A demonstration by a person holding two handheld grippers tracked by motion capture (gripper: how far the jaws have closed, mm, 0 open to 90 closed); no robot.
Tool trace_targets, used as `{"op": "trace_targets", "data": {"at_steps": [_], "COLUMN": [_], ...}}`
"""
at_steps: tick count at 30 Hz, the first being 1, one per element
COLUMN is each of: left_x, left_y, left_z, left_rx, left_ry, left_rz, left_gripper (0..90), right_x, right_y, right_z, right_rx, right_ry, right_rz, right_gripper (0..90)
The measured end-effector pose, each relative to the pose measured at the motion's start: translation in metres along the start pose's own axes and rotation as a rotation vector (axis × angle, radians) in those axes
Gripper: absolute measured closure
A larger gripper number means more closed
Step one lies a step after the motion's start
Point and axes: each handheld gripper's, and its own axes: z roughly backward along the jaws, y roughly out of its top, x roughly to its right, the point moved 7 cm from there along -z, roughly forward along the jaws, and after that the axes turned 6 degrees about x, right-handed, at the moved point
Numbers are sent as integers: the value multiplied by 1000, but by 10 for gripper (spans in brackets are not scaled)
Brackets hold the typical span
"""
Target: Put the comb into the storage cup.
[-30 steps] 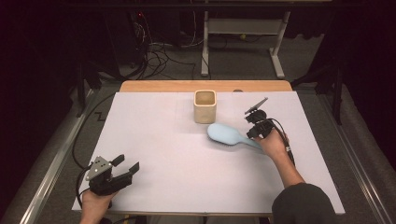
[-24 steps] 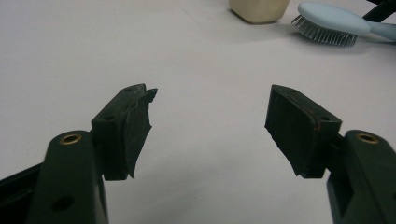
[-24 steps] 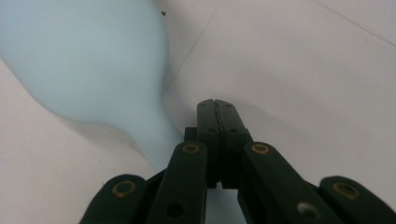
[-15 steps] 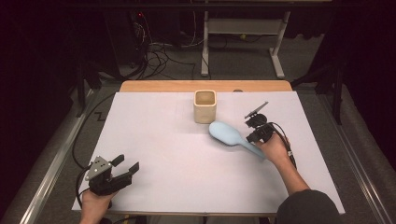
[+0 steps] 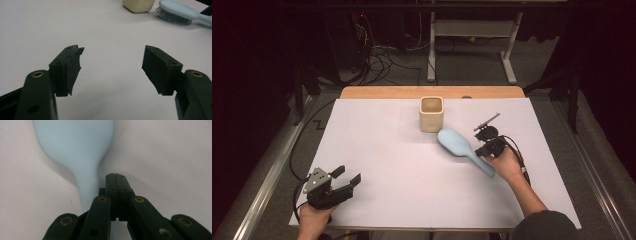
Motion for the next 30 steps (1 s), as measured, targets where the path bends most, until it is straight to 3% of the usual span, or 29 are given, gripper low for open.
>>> {"op": "trace_targets", "data": {"at_steps": [30], "left_x": [0], "left_y": [0], "left_z": [0], "left_rx": [0], "left_ry": [-2], "left_rz": [3], "left_gripper": [314], "right_x": [-25], "right_y": [-12], "right_z": [7], "right_rx": [3], "right_ry": [36], "right_rz": [47], "right_gripper": [900]}}
